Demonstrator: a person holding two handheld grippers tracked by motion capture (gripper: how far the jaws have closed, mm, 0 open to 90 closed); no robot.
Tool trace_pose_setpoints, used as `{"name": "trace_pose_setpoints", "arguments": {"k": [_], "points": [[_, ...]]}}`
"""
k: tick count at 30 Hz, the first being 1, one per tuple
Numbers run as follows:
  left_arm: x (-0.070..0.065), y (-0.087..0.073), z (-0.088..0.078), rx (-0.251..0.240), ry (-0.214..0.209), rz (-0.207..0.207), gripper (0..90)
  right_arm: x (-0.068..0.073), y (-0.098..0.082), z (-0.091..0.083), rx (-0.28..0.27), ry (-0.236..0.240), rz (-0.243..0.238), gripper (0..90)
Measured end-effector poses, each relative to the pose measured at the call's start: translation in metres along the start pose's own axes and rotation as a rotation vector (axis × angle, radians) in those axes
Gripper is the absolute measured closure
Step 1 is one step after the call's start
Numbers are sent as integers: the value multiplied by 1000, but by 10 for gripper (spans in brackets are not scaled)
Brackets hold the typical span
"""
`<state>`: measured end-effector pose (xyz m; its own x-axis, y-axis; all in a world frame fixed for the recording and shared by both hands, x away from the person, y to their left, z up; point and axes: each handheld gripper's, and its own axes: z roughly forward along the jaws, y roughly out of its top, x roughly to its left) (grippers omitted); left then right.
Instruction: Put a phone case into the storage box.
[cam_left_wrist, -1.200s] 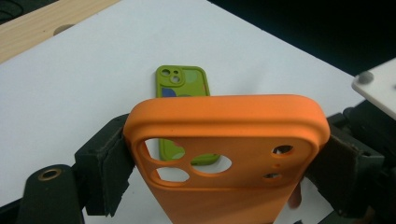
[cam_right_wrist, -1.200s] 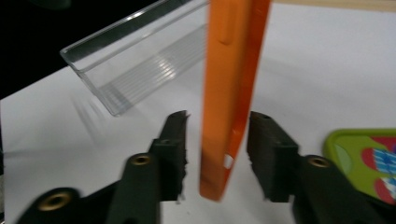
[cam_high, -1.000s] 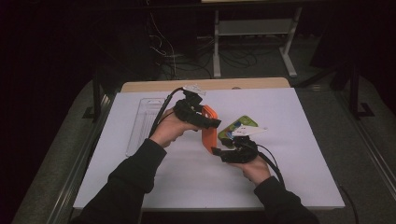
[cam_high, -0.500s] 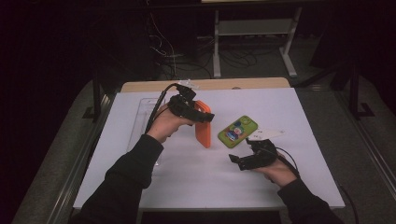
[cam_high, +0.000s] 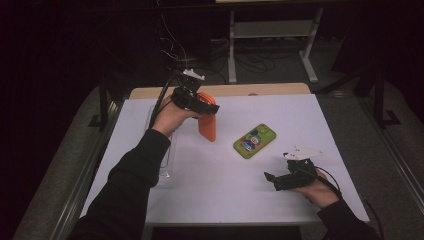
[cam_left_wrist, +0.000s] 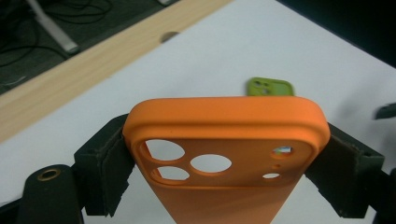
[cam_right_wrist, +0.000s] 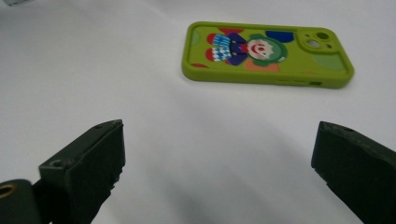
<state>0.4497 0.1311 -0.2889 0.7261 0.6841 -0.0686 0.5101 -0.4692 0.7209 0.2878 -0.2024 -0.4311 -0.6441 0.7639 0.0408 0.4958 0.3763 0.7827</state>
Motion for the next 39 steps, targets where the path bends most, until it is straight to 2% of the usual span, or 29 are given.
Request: {"name": "trace_pose_setpoints", "arguments": {"k": [3,9,13,27,33,39], "points": [[14,4,-3,0,35,-17,158,-3,-2,-2,-8,-13,17,20],[35,11,-11,-3,96,-53,157,-4,-1,-2,-12,-14,10,19],[45,13,-14,-2,135,-85,157,-5,-1,-2,-17,-18,25,19],[79,15,-22,6,261,-172,157,-5,1,-3,-28,-19,22,19],[95,11,-28,12,336,-213,157,-4,1,-3,-21,-20,29,19],[103,7,-29,26,411,-241,157,-6,1,-3,-22,-22,25,19]]}}
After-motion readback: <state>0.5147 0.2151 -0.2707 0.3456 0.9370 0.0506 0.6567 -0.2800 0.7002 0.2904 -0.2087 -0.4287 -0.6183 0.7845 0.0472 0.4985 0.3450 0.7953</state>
